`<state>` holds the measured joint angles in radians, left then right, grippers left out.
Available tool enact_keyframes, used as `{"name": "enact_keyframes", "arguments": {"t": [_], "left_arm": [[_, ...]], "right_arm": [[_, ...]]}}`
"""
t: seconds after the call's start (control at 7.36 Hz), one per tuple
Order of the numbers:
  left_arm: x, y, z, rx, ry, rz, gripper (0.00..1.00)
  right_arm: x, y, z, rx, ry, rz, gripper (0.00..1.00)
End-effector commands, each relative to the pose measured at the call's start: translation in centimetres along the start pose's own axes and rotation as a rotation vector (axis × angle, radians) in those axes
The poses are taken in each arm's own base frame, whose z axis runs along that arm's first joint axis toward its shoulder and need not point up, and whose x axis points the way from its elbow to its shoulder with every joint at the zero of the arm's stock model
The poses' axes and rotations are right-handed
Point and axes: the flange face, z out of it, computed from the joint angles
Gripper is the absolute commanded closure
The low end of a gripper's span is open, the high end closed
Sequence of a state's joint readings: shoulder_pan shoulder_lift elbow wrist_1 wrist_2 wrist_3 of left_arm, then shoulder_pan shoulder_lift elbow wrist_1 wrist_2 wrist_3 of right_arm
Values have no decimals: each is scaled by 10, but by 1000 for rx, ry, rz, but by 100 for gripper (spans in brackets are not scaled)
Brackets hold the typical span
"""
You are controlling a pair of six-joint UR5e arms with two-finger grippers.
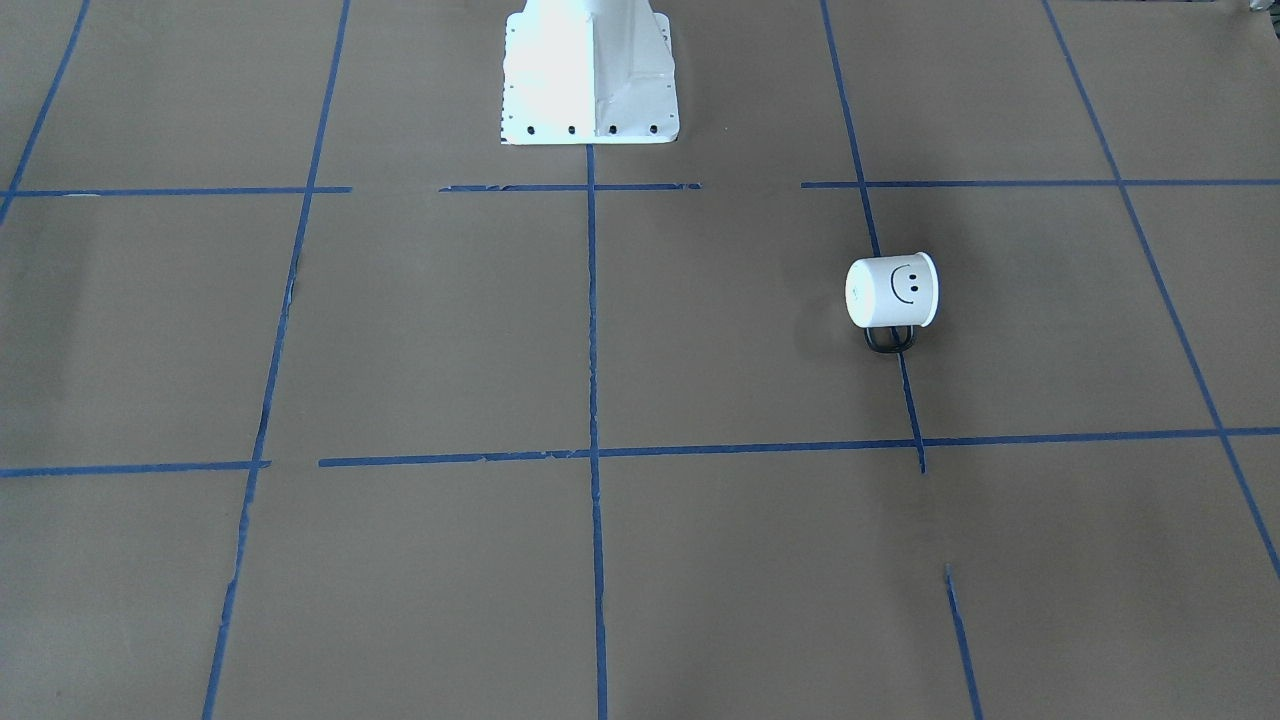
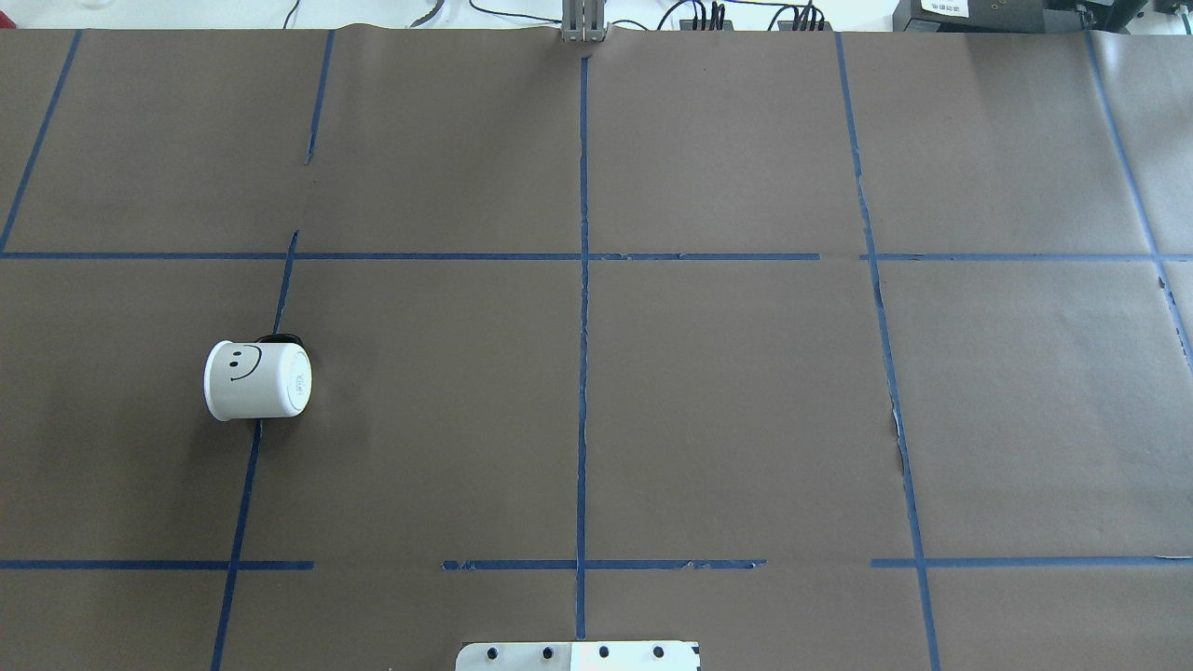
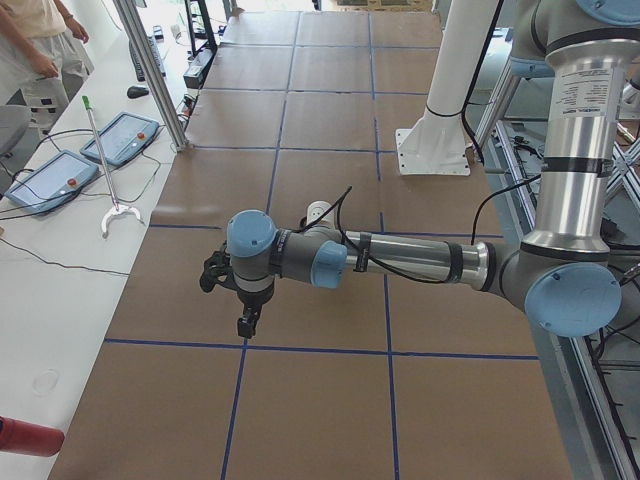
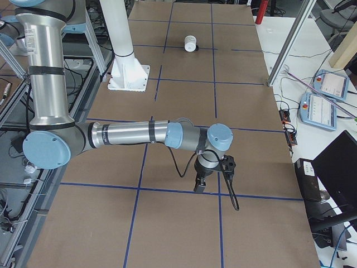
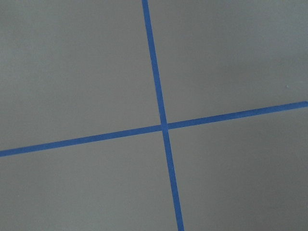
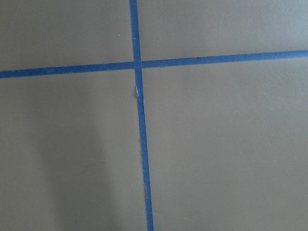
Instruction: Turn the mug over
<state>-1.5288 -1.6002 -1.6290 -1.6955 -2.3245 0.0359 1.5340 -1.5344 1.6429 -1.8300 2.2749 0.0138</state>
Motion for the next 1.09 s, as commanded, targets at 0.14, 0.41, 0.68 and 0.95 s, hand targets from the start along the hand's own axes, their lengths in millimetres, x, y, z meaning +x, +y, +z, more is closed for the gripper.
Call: {"name": "enact_keyframes", "arguments": {"t": [0.14, 0.41, 0.68, 0.95], "left_arm": [[74, -19, 49, 14, 47, 79, 0], [132, -4, 89, 67, 118, -27, 0], [172, 30, 117, 214, 173, -186, 0], [225, 56, 126, 249, 368, -286, 0]], "right_arm": [[0, 0, 0, 0, 0, 0, 0], [0, 0, 0, 0, 0, 0, 0], [0, 0, 0, 0, 0, 0, 0], [0, 0, 0, 0, 0, 0, 0]]}}
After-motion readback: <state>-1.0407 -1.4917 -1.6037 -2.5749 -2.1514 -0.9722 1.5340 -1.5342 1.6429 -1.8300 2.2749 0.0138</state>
